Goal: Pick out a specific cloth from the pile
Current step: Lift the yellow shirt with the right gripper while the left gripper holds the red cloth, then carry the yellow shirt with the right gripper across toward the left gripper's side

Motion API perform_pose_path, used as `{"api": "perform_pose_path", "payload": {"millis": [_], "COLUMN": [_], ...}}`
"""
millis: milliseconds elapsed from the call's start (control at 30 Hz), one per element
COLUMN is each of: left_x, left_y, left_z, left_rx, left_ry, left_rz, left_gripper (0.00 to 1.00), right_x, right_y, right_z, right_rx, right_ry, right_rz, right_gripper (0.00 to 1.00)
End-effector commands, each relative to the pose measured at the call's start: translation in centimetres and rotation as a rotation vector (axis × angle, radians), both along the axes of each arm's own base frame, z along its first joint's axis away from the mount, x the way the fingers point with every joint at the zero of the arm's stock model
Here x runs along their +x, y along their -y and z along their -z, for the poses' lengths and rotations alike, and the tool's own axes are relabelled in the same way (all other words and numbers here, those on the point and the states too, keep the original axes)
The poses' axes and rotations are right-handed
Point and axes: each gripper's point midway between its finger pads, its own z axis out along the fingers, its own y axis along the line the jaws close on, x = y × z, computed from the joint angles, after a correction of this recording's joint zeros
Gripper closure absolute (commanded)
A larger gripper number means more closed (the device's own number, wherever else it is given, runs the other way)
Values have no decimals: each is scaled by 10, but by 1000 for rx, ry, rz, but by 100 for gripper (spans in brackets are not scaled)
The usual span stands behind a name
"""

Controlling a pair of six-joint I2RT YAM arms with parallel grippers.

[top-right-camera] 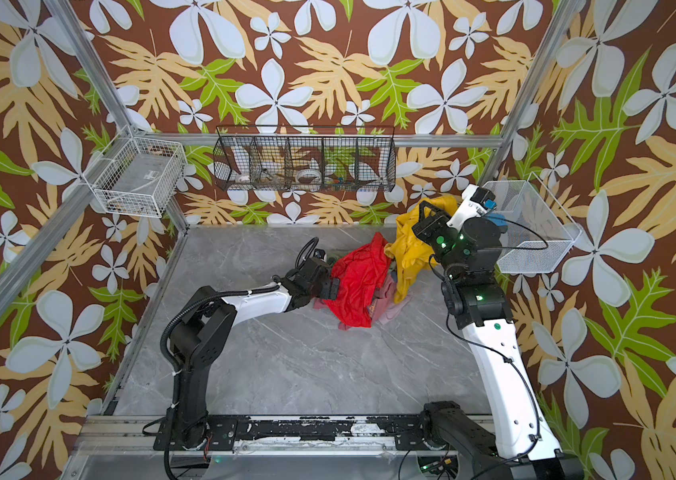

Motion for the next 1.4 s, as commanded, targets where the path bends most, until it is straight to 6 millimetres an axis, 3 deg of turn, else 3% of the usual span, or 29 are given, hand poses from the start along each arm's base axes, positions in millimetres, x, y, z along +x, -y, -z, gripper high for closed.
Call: {"api": "perform_pose_path", "payload": {"millis": [0, 167, 267, 467, 600, 767, 900, 967, 1067, 1133, 1267, 1367], "left_x": [-3, -1, -1, -4, -16, -30, -48, -58, -71, -83, -110, -127], "left_y": [-7, -2, 3, 15, 21, -1, -41, -74, -141, -190, -254, -288], "left_z": [10, 14, 6, -45, -75, -101, -126, -124, -104, -93, -101, -103], "left_rx": [50, 50, 21, -103, -173, -174, -161, -164, -228, -264, -244, -247], "left_ry": [-28, -50, -45, 50, 76, 131, 210, 225, 204, 197, 280, 305], "left_rz": [-13, -2, 4, 69, 132, 100, 26, -45, -208, -348, -550, -669], "left_gripper": [0, 0, 0, 0, 0, 0, 0, 0, 0, 0, 0, 0], "right_x": [-6, -15, -14, -9, -19, -32, -33, -28, -21, -21, -27, -25], "right_y": [-4, -8, -23, -94, -147, -189, -223, -241, -281, -318, -382, -423], "right_z": [-34, -69, -77, -74, -90, -119, -130, -124, -106, -93, -68, -34], "right_rx": [-18, -34, -34, -95, -170, -192, -169, -143, -111, -106, -104, -130], "right_ry": [106, 183, 198, 210, 279, 379, 412, 401, 375, 356, 333, 288], "right_rz": [-26, -47, -106, -272, -383, -496, -579, -622, -702, -782, -923, -1004], "right_gripper": [100, 100, 100, 100, 100, 100, 100, 100, 100, 100, 100, 100]}}
